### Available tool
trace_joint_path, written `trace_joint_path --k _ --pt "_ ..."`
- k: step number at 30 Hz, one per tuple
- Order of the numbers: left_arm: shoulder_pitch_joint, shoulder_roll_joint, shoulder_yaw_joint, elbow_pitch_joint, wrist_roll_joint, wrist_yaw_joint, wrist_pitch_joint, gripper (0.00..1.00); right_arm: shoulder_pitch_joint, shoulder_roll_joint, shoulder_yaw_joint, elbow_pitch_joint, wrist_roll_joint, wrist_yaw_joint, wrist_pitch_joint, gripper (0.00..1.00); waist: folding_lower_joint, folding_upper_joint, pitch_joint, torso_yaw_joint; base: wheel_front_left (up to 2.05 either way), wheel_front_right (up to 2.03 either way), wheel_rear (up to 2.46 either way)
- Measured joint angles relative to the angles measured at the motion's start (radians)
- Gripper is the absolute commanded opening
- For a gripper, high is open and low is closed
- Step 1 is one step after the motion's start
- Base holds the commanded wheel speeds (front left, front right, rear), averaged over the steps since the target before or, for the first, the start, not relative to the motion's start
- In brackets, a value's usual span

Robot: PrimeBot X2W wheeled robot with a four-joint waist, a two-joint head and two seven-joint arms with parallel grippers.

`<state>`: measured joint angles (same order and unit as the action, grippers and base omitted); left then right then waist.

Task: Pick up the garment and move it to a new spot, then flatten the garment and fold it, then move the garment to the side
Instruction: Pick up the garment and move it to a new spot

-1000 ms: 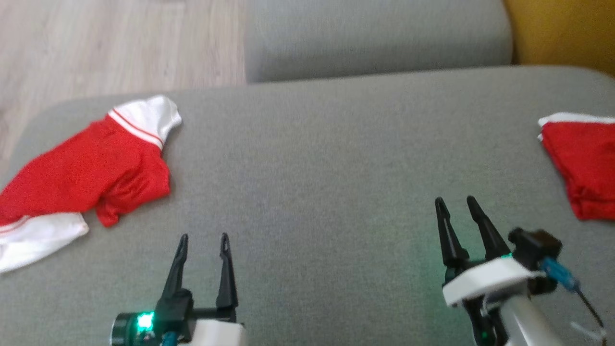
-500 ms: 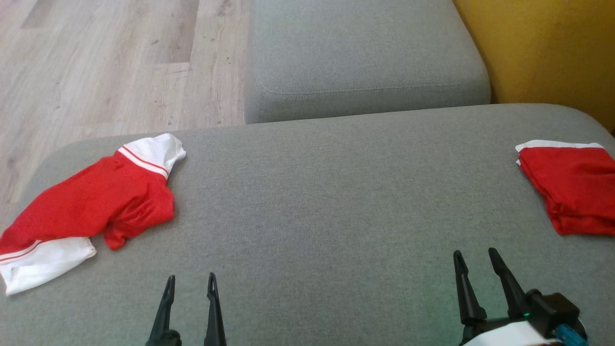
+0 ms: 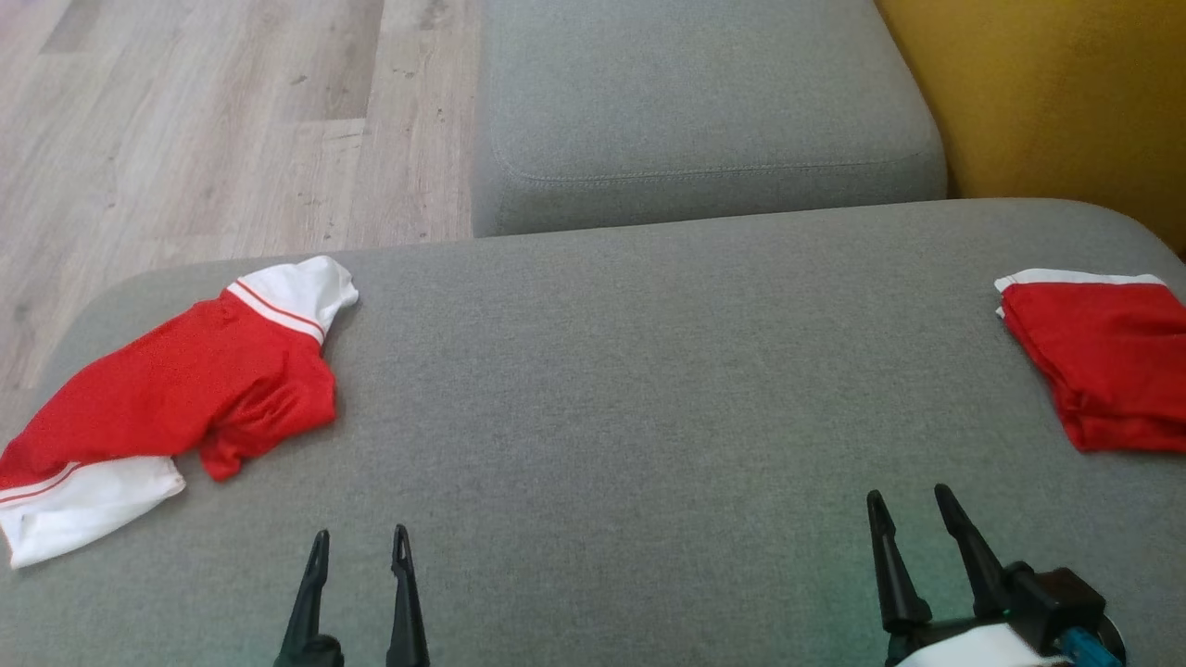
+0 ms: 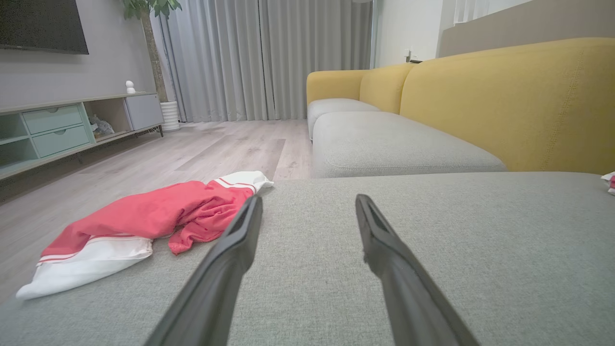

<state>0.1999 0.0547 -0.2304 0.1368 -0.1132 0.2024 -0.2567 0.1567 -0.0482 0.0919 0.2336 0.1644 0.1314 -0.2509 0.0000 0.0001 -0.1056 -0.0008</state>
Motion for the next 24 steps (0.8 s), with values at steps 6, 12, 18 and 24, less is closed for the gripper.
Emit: trace_joint_path --k 6,12,18,24 --pt "0.000 0.000 -0.002 0.003 0.000 0.000 0.000 1.00 0.001 0.001 -0.007 0.010 0.000 0.000 0.000 1.00 0.0000 0.0000 0.002 0.014 0.00 0.00 0.00" --pt "-0.017 0.000 -0.012 0.008 -0.001 0.000 0.000 1.00 0.023 0.002 -0.025 0.010 0.000 0.000 0.000 1.00 0.0000 0.0000 0.017 0.096 0.00 0.00 0.00" --pt "-0.028 0.000 0.005 0.011 0.000 0.001 0.000 1.00 0.018 0.003 -0.003 0.006 -0.001 0.000 0.000 1.00 0.0000 0.0000 0.035 0.223 0.00 0.00 0.00" --pt "-0.027 0.000 0.054 0.000 0.000 0.005 0.000 1.00 0.002 0.003 0.005 0.006 -0.009 0.000 0.000 1.00 0.0000 0.0000 0.058 0.357 0.00 0.00 0.00"
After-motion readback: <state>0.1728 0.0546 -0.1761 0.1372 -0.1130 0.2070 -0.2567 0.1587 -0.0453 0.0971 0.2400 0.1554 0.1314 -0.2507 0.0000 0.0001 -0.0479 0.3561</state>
